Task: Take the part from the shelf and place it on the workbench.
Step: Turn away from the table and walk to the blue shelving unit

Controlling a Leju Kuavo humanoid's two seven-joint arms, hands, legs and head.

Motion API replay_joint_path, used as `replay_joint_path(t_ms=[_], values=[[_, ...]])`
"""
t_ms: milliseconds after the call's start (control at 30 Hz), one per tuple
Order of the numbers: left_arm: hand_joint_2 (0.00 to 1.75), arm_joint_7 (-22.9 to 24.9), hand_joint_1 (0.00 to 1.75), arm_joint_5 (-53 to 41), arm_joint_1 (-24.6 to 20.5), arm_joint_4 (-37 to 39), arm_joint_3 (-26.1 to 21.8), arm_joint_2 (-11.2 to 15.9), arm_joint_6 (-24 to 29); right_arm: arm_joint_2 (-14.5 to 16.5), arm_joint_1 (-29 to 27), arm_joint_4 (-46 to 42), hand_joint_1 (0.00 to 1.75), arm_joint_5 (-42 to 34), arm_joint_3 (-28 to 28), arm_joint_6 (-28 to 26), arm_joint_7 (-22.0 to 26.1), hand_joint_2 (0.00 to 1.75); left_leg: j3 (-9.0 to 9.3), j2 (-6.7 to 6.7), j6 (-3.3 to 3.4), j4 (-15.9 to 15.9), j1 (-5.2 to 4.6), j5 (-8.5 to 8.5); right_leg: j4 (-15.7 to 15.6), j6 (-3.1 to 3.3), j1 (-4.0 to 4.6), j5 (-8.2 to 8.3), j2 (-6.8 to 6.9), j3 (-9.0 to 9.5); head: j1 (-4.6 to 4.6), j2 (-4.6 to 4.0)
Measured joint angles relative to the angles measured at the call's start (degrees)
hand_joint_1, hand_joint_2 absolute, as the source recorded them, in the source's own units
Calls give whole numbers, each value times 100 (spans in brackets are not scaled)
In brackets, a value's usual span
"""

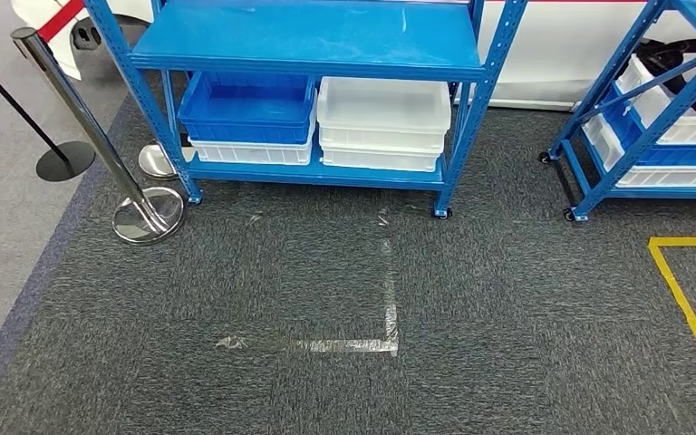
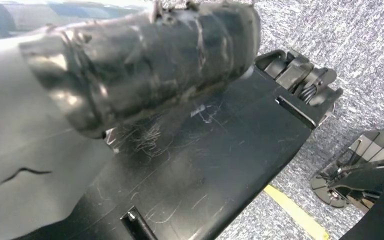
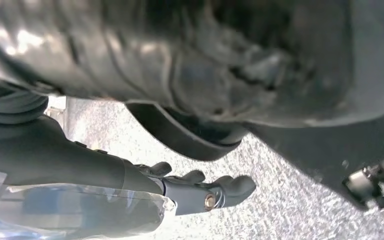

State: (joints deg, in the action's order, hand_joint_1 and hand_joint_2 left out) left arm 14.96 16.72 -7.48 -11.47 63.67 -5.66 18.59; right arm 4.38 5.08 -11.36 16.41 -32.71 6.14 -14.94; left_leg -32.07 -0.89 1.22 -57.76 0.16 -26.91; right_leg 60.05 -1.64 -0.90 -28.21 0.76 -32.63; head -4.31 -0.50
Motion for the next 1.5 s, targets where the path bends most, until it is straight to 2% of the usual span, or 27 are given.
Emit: replay_joint_path(t_ms=[33, 100, 167, 200, 233, 300, 333, 400, 433, 500, 567, 633, 700, 767, 833, 900, 967, 1000, 1067, 1133, 1167, 1200, 1233, 1300, 1333, 1400, 1500], values=[[0, -2, 0, 0, -1, 0, 1, 0, -1, -1, 3, -1, 0, -1, -3, 1, 7, 0, 22, -11, 37, 25, 8, 11, 215, -11, -1, -125, -13, -98, 5, 0], [0, -5, 0, 1, -2, 0, 2, 0, -2, -1, 5, 0, 0, -6, -10, 1, 16, 0, 35, -32, 82, 32, -4, 9, 957, -17, 1, -460, -35, -469, 12, 0], [0, -8, 0, 3, 0, 0, 2, 0, -3, -2, -3, 1, 0, -15, -18, 1, 19, 0, 41, -84, 100, 28, -21, 0, 1498, -19, 2, -576, -46, -773, 12, 0], [0, -9, 0, 5, -1, 0, 3, -1, -5, -4, -8, 2, 0, -19, -22, 1, 18, 0, 49, -129, 101, 25, -25, -5, 1454, -13, 3, -465, -54, -777, 13, 0], [0, -11, 0, 9, -3, -1, 3, -2, -8, -5, -11, 1, 0, -22, -27, 0, 18, 0, 63, -182, 99, 21, -27, -12, 1186, 0, 1, -263, -77, -670, 14, 0], [0, -15, 0, 15, -14, -2, 4, -13, -13, -8, -11, 1, 0, -32, -35, -1, 19, 0, 73, -289, 74, -1, -33, -38, 386, 32, -9, 111, -257, -319, 16, 0], [0, -18, 0, 17, -23, -2, 4, -18, -14, -8, -10, 1, 0, -39, -38, -1, 20, 0, 62, -337, 53, -14, -36, -49, 98, 41, -14, 194, -349, -182, 13, 0], [0, -19, 0, 20, -28, -2, 5, -24, -17, -10, -13, 2, 0, -52, -42, 0, 22, 0, 16, -421, -6, -23, -30, -54, -86, 50, -10, 181, -424, -84, 10, 0], [0, -19, 0, 20, -25, -2, 7, -23, -17, -10, -15, 2, 0, -59, -43, -1, 21, 0, -5, -463, -37, -18, -18, -50, -100, 63, -12, 186, -375, -73, 9, 0], [0, -15, 0, 23, -17, -2, 9, -21, -17, -11, -10, 2, 0, -67, -44, -2, 20, 0, -52, -362, -99, -108, -10, -114, -145, 117, -19, 195, -274, -33, 1, 0], [0, -11, 0, 24, -23, -1, 11, -19, -16, -10, -7, 1, 0, -75, -45, -4, 22, 0, -253, -113, -156, -574, -10, -369, -178, 174, -15, 186, -153, 17, -16, 0], [0, -13, 0, 19, -44, 0, 13, -17, -14, -14, -18, 4, 0, -81, -46, -4, 23, 0, -609, 11, -206, -1283, -3, -655, -176, 204, 0, 152, -2, 49, -24, 0], [0, -14, 0, 17, -58, 0, 13, -14, -13, -19, -25, 8, 0, -84, -46, -4, 23, 0, -744, 50, -232, -1521, 7, -628, -166, 210, 4, 113, 149, 81, -23, 0], [0, -14, 0, 20, -48, 0, 13, -5, -15, -17, -19, 7, 0, -86, -46, -3, 24, 0, -491, 146, -225, -980, 16, -256, -152, 196, 3, 69, 262, 127, -25, 0], [0, -13, 0, 25, -22, 0, 13, 4, -20, -16, -15, 7, 0, -89, -46, -1, 24, 0, -184, 351, -178, -328, -20, -6, -135, 155, 25, 23, 354, 163, -23, 0], [0, -14, 0, 25, -6, 0, 13, 10, -25, -16, -15, 8, 0, -94, -48, 1, 24, 0, -101, 423, -105, -103, -67, 11, -133, 108, 49, -2, 458, 178, -14, 0], [0, -21, 0, 21, 0, 0, 13, 10, -27, -14, -4, 4, 0, -99, -49, 2, 24, 0, -97, 305, -25, -55, -65, 39, -143, 56, 46, -26, 540, 197, -10, 0], [0, -26, 0, 20, 2, 0, 13, 9, -28, -13, 6, 2, 0, -100, -50, 3, 24, 0, -79, 247, 10, -27, -57, 53, -99, 30, 35, -73, 481, 191, -8, 0], [0, -36, 0, 19, -4, 0, 13, 6, -39, -12, 18, -1, 0, -101, -51, 3, 26, 0, -40, 154, 77, 19, -33, 77, 324, -8, 18, -325, 209, 5, 8, 0], [0, -43, 0, 19, -13, 0, 13, 4, -52, -11, 5, -1, 0, -102, -51, 3, 26, 0, -37, 76, 123, 19, -36, 71, 1107, -14, 19, -641, 0, -392, 26, 0], [0, -49, 0, 19, -14, 0, 13, 3, -56, -12, -9, 0, 0, -103, -52, 1, 26, 0, -33, 33, 134, 15, -39, 65, 1398, -16, 19, -696, -32, -565, 30, 0], [0, -54, 0, 21, -15, 0, 13, 2, -58, -13, -20, 1, 0, -105, -52, -10, 28, 0, -23, -12, 139, 11, -41, 58, 1499, -16, 18, -639, -45, -654, 31, 0], [0, -57, 0, 26, -15, 0, 13, 2, -61, -15, -26, 1, 0, -111, -53, -31, 32, 0, -8, -57, 137, 3, -40, 46, 1369, -14, 16, -474, -51, -635, 31, 0], [0, -60, 0, 42, -14, -1, 13, 1, -61, -19, -23, 2, 0, -136, -53, -109, 49, 0, 20, -117, 108, -30, -34, 3, 655, -4, 5, -30, -77, -360, 34, 0], [0, -59, 0, 48, -18, -1, 13, 0, -61, -19, -19, 1, 0, -154, -53, -150, 62, 0, 14, -135, 81, -65, -40, -29, 312, 4, 0, 98, -104, -215, 38, 0], [0, -54, 0, 58, -21, -1, 13, 0, -60, -15, -15, 1, 0, -180, -53, -209, 97, 0, -22, -154, 18, -105, -54, -65, 14, 35, 6, 139, -150, -93, 43, 0], [0, -40, 0, 55, -14, 0, 15, 1, -58, -14, -24, 2, 0, -195, -53, -229, 120, 0, -59, -135, -58, -143, -51, -109, -26, 119, 9, 140, -140, -88, 42, 0]])
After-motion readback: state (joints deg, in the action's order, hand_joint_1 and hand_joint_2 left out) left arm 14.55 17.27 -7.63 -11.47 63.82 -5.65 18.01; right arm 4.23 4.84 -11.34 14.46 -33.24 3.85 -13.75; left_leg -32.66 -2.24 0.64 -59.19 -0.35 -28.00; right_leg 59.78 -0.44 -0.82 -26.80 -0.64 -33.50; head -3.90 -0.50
